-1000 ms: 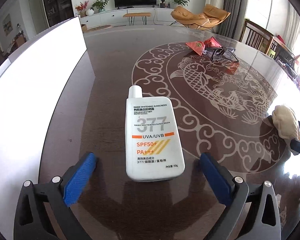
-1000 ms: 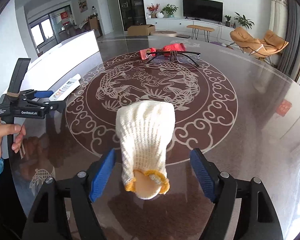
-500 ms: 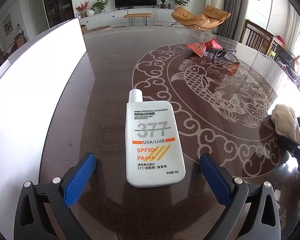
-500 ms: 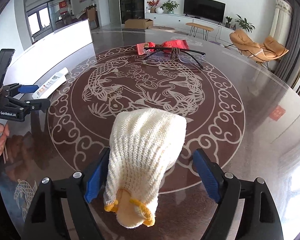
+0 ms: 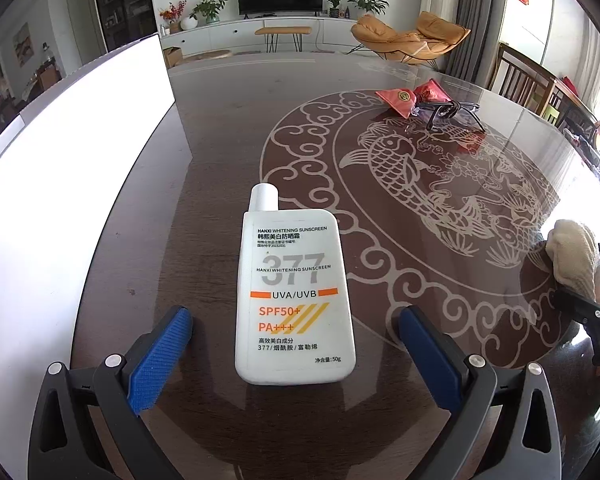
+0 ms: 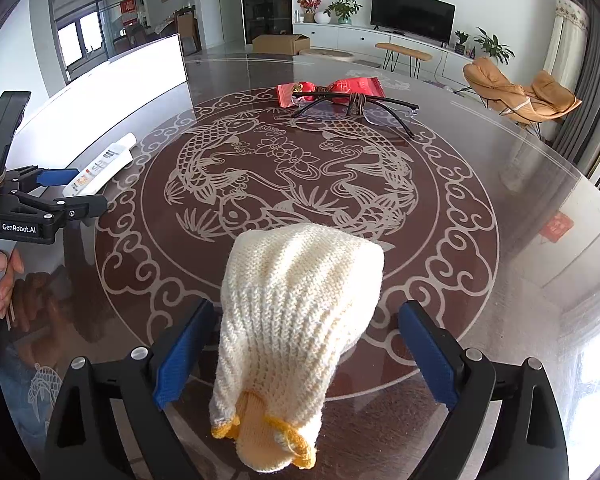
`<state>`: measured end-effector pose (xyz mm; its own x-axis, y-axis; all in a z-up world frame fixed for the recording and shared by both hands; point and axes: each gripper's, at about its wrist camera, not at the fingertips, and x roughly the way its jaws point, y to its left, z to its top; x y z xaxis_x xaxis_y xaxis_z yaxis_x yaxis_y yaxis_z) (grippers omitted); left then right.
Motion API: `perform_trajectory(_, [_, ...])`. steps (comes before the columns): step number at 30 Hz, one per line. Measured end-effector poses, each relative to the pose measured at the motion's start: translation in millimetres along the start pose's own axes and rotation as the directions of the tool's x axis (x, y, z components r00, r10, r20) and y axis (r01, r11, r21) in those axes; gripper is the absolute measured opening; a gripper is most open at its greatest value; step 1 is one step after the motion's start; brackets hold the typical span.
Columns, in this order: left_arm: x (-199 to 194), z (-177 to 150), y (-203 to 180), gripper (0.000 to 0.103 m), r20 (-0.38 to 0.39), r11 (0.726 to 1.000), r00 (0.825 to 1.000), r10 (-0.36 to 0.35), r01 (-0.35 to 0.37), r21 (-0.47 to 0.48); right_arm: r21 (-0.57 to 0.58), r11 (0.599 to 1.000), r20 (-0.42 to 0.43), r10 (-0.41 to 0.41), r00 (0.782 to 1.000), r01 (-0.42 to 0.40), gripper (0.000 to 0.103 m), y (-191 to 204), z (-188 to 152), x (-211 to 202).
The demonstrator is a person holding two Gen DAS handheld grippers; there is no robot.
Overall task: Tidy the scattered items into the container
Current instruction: 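Lift the sunscreen bottle and knit glove and hold them above the table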
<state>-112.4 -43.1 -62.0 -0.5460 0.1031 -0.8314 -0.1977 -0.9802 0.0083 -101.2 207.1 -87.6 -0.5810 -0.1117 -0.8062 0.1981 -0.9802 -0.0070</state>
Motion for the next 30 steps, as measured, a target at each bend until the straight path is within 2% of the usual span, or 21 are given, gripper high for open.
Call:
perform_trajectory(7, [2.9, 2.1, -1.0, 0.103, -0.009, 0.999, 1.0, 0.015, -0.015, -0.032, 0.0, 1.0, 0.0, 0.001, 1.0, -0.001, 0.094, -0.3, 0.1, -0.2])
perform_trajectory(12, [6.4, 7.4, -4.1, 0.103, -0.066, 0.991, 0.996, 0.063, -0.07, -0.111, 0.0, 1.0, -0.001, 0.001, 1.0, -0.001, 0.094, 0.0, 0.2, 0.1])
perform_trajectory(20, [7.4, 6.9, -1.8, 0.103, -0.04, 0.998, 0.999, 0.031, -0.033, -0.055, 0.0, 1.0, -0.001, 0.001, 1.0, -0.001, 0.094, -0.3, 0.1, -0.3])
perform_trajectory(23, [5.1, 1.0, -1.1, 0.103, -0.001, 0.998, 0.999, 0.035, -0.035, -0.055, 0.0, 1.0, -0.001, 0.001, 1.0, -0.001, 0.094, -0.3, 0.1, -0.3])
perform_trajectory(30, [7.1, 4.0, -3.0, 0.103, 0.0, 0.999, 1.0, 0.028, -0.028, -0.044, 0.0, 1.0, -0.001, 0.002, 1.0, -0.002, 0.094, -0.2, 0.2, -0.2])
